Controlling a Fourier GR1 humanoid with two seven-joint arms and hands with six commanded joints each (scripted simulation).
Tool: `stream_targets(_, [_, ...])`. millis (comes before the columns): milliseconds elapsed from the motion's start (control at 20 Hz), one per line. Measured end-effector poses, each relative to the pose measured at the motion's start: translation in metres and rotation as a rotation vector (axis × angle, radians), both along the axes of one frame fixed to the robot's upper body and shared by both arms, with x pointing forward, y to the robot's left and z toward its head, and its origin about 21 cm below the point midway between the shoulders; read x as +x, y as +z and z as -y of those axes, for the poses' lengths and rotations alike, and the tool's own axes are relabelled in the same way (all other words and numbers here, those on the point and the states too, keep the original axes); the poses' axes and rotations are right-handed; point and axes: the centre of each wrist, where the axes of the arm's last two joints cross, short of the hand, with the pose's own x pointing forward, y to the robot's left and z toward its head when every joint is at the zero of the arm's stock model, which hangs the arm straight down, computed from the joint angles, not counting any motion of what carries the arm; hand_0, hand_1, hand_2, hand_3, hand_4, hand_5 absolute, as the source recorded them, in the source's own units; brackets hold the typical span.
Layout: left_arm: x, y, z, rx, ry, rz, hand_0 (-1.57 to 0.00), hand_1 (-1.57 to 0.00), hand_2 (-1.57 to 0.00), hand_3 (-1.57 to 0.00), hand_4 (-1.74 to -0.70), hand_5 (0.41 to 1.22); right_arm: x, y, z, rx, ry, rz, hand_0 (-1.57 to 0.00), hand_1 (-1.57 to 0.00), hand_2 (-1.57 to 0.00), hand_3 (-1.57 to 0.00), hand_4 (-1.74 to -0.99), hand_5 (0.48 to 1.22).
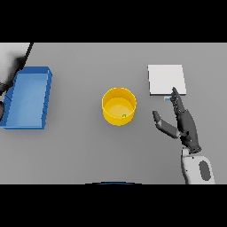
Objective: Pick up the red beaker and tilt it to pour out 1 green nut into yellow bowl. Pick up the yellow bowl and place it on the metallic measuring scale.
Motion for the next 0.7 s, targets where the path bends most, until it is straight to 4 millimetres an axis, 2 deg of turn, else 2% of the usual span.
stream_targets(100, [0.009, -0.006, -0.048, -0.234, 0.086, -0.035, -1.57, -1.55, -1.55, -1.42, -1.69, 1.219, 0.003, 0.000, -0.002, -0.003, 0.016, 0.017, 0.00, 0.00, 0.00, 0.00, -1.312, 0.653])
stream_targets(250, [0.011, -0.015, -0.100, -0.453, 0.172, 0.001, -1.57, -1.56, -1.56, -1.40, -1.71, 1.220, 0.008, 0.004, -0.004, -0.031, 0.031, 0.044, 0.00, 0.00, 0.00, 0.00, -1.301, 0.652])
stream_targets(300, [0.012, -0.023, -0.110, -0.526, 0.188, 0.004, -1.57, -1.56, -1.56, -1.44, -1.72, 1.220, 0.009, 0.002, -0.004, -0.029, 0.032, 0.024, 0.00, 0.00, 0.00, 0.00, -1.298, 0.651])
stream_targets(450, [0.012, -0.048, -0.145, -0.695, 0.335, 0.036, -1.57, -1.57, -1.57, -1.41, -1.73, 1.221, 0.009, 0.001, -0.006, -0.020, 0.022, 0.019, 0.00, 0.00, 0.00, 0.00, -1.276, 0.651])
stream_targets(650, [0.007, -0.102, -0.182, -0.837, 0.512, 0.013, -1.57, -1.57, -1.57, -1.50, -1.74, 1.221, 0.006, 0.000, -0.005, -0.009, 0.025, 0.004, 0.00, 0.00, 0.00, 0.00, -1.285, 0.663])
stream_targets(700, [0.004, -0.120, -0.189, -0.879, 0.545, -0.002, -1.57, -1.57, -1.57, -1.44, -1.74, 1.221, 0.005, -0.001, -0.004, -0.014, 0.027, 0.013, 0.00, 0.00, 0.00, 0.00, -1.293, 0.667])
